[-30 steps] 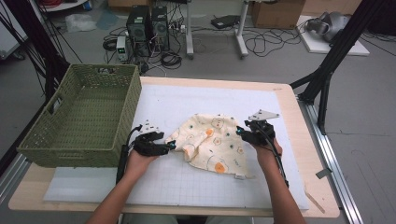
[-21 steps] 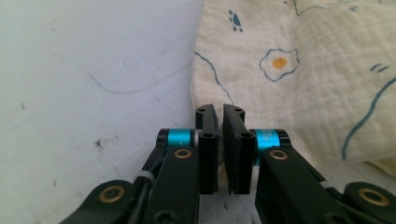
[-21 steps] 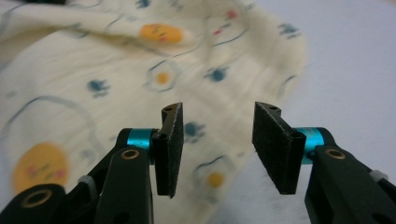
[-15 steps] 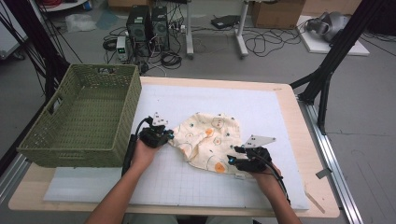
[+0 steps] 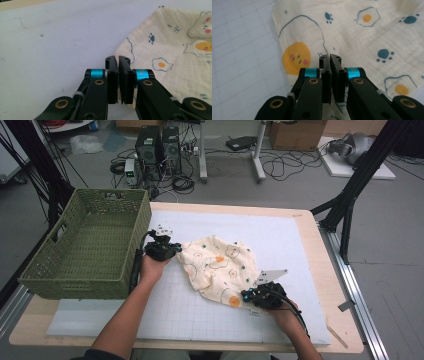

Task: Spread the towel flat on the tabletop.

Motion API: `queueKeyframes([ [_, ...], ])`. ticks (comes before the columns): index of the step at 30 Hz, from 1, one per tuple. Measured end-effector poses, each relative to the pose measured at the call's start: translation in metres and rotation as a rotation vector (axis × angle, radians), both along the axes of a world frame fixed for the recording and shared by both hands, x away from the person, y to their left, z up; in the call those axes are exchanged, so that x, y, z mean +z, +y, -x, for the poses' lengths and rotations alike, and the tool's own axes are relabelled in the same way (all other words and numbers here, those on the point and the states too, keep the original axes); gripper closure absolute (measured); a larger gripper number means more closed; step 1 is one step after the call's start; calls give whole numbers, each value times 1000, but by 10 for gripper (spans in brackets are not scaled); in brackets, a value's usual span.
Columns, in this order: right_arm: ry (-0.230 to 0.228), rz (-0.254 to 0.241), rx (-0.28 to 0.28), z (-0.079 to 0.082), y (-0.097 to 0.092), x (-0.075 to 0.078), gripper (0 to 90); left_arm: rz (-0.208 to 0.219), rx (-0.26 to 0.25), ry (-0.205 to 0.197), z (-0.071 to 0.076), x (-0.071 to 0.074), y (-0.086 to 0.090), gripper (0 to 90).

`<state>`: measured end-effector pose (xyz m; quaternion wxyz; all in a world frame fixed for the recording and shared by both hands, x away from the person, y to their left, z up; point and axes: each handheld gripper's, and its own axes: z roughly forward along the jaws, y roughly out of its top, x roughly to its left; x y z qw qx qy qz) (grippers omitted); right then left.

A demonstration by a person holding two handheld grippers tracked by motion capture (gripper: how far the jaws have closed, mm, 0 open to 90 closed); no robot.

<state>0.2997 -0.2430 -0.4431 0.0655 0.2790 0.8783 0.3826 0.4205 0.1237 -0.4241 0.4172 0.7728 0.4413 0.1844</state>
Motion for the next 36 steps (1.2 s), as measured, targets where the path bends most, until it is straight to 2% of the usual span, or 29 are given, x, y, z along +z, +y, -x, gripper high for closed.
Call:
queueKeyframes([
  [1, 11, -5, 32, 7, -1, 0, 881, -5, 4, -1, -2, 0, 0, 856],
  [3, 18, -6, 52, 10, -1, 0, 881, -6, 7, 7, -6, 1, 0, 856],
  [5, 35, -11, 82, 19, -3, 1, 881, 6, 28, -22, -8, 1, 0, 856],
  [6, 46, -16, 114, 28, -4, 1, 881, 17, 32, -20, -9, 0, -1, 856],
  [8, 59, -18, 128, 32, -5, 1, 881, 5, 23, -2, -12, -3, -4, 856],
  [9, 58, -17, 136, 35, -5, 1, 880, 12, 21, -4, -13, -4, -6, 856],
  [11, 48, -23, 132, 37, -8, 2, 839, 16, 20, -11, -13, -6, -11, 853],
  [13, 27, -45, 97, 34, -12, 7, 769, 24, 14, -18, -13, -8, -16, 820],
  [14, 4, -64, 78, 30, -15, 10, 726, 31, 22, -18, -13, -9, -17, 740],
  [16, -36, -93, 19, 21, -20, 18, 659, 53, 22, -10, -12, -9, -19, 507],
  [17, -65, -101, -20, 14, -22, 21, 627, 54, 19, -12, -11, -8, -19, 450],
  [19, -107, -110, -101, -2, -24, 27, 538, 58, 10, -29, -8, -5, -19, 398],
  [20, -150, -95, -170, -18, -23, 30, 537, 60, 6, -37, -7, -4, -19, 371],
  [21, -150, -95, -170, -18, -23, 30, 537, 68, 3, -45, -5, -3, -18, 371],
  [22, -186, -53, -231, -34, -21, 31, 572, 68, -4, -44, -3, -2, -18, 352],
  [23, -186, -53, -231, -34, -21, 31, 572, 60, -17, -39, -1, -2, -19, 352],
  [24, -187, -23, -269, -50, -17, 29, 581, 58, -24, -46, 1, -3, -19, 349],
  [25, -187, -23, -269, -50, -17, 29, 581, 61, -24, -54, 3, -3, -19, 349],
  [28, -180, 17, -286, -70, -10, 25, 566, 74, -30, -55, 8, -4, -16, 347],
  [29, -168, 31, -293, -82, -5, 21, 543, 76, -30, -57, 9, -5, -15, 346],
  [30, -168, 31, -293, -82, -5, 21, 543, 85, -29, -61, 11, -5, -14, 346],
  [32, -159, 36, -300, -92, 0, 17, 506, 95, -41, -57, 13, -3, -13, 338],
  [33, -156, 36, -305, -96, 3, 14, 491, 99, -40, -70, 16, -3, -12, 337],
  [34, -151, 62, -323, -103, 8, 10, 471, 104, -39, -79, 17, -3, -12, 342],
  [35, -151, 62, -323, -103, 8, 10, 471, 103, -41, -77, 19, -3, -12, 342],
  [36, -145, 92, -353, -108, 12, 8, 470, 102, -42, -78, 21, -4, -12, 342],
])
